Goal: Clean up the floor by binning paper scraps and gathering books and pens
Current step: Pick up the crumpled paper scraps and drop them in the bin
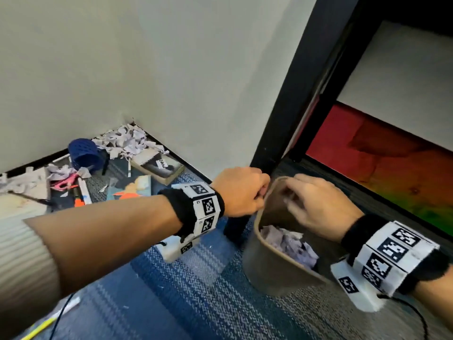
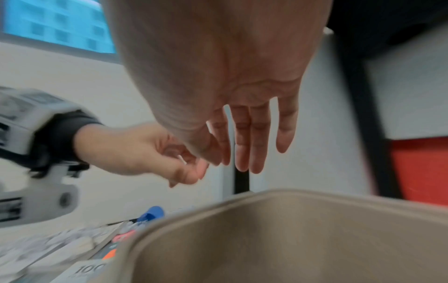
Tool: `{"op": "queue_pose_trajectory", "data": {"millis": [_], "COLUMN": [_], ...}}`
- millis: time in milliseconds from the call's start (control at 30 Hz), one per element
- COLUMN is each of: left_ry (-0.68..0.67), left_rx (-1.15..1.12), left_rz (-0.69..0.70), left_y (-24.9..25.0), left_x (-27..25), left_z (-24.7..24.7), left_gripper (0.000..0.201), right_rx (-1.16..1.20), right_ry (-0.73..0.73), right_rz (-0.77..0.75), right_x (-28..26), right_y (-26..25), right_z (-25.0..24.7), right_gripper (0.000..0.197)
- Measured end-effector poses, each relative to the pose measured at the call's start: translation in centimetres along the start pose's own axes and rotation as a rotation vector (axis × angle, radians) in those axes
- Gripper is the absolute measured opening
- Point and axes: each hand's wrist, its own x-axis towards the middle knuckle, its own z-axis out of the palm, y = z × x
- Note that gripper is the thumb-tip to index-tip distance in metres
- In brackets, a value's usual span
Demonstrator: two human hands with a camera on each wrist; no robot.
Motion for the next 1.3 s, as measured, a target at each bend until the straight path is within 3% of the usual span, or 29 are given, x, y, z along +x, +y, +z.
{"op": "queue_pose_trajectory", "data": {"millis": [133, 267, 367, 400, 433, 467, 500, 533, 567, 600, 633, 667, 700, 767, 933, 1000, 1100, 1167, 1233, 1300], "left_ry": [-0.163, -0.444, -0.573, -0.590, -0.526, -0.422, -0.584, -0.671, -0.640, -0.472, -0.434, -0.522, -0.503, -0.521, -0.464, -0.414, -0.343, -0.315, -0.363, -0.461], "left_rx": [0.298, 0.391, 0.376, 0.309, 0.178, -0.165, -0.525, -0.686, -0.635, -0.401, -0.073, 0.083, 0.050, 0.075, 0.162, 0.154, 0.075, 0.065, 0.060, 0.083], "left_rz": [-0.001, -0.342, -0.517, -0.503, -0.302, -0.009, 0.116, 0.225, 0.057, -0.202, -0.250, -0.415, -0.582, -0.786, -0.847, -0.860, -0.920, -0.987, -1.042, -1.092], "left_y": [-7.1, -15.4, -22.2, -24.0, -25.5, -27.8, -29.0, -30.8, -30.8, -30.2, -30.7, -30.5, -31.1, -32.5, -35.2, -36.2, -38.0, -38.8, -39.1, -39.6], "left_x": [-5.8, -11.5, -16.3, -17.4, -18.0, -18.8, -19.2, -20.0, -20.6, -21.1, -21.6, -21.9, -22.4, -23.5, -26.1, -26.3, -27.3, -28.0, -28.3, -28.5], "left_z": [-2.4, -3.3, -3.9, -4.0, -4.8, -3.6, -1.6, -1.4, -2.0, -3.8, -4.4, -3.7, -2.0, 0.3, 2.5, 2.5, 1.9, 2.0, 2.2, 2.7], "left_gripper": [0.025, 0.027, 0.032, 0.041, 0.063, 0.082, 0.084, 0.083, 0.092, 0.093, 0.067, 0.035, 0.023, 0.030, 0.027, 0.027, 0.030, 0.033, 0.034, 0.033], "right_rx": [-0.101, -0.121, -0.163, -0.185, -0.206, -0.227, -0.231, -0.228, -0.231, -0.249, -0.271, -0.292, -0.296, -0.290, -0.359, -0.312, -0.161, -0.041, 0.120, 0.273], "right_ry": [-0.042, -0.101, -0.178, -0.201, -0.218, -0.239, -0.261, -0.292, -0.330, -0.372, -0.391, -0.392, -0.388, -0.379, -0.528, -0.557, -0.531, -0.414, -0.297, -0.318], "right_rz": [-0.116, -0.178, -0.205, -0.214, -0.222, -0.238, -0.245, -0.252, -0.266, -0.282, -0.294, -0.292, -0.294, -0.287, -0.194, -0.125, -0.008, 0.016, -0.041, -0.179], "right_x": [3.4, 8.4, 13.6, 15.3, 17.0, 18.9, 20.2, 21.7, 23.2, 24.6, 26.0, 26.9, 27.9, 29.2, 32.9, 34.5, 37.1, 39.0, 41.0, 42.4], "right_y": [-6.0, -12.0, -17.5, -18.9, -20.5, -22.3, -23.6, -25.0, -26.0, -26.9, -27.7, -28.1, -28.4, -28.0, -24.9, -23.2, -22.5, -23.4, -25.7, -28.9], "right_z": [-1.6, -1.3, 0.2, 0.8, 1.3, 2.0, 2.6, 3.2, 3.9, 4.5, 5.3, 5.7, 6.4, 7.6, 12.3, 15.0, 19.2, 21.4, 23.0, 24.0], "right_gripper": [0.017, 0.018, 0.021, 0.021, 0.021, 0.021, 0.021, 0.023, 0.025, 0.026, 0.025, 0.023, 0.022, 0.023, 0.036, 0.033, 0.025, 0.023, 0.017, 0.013]}}
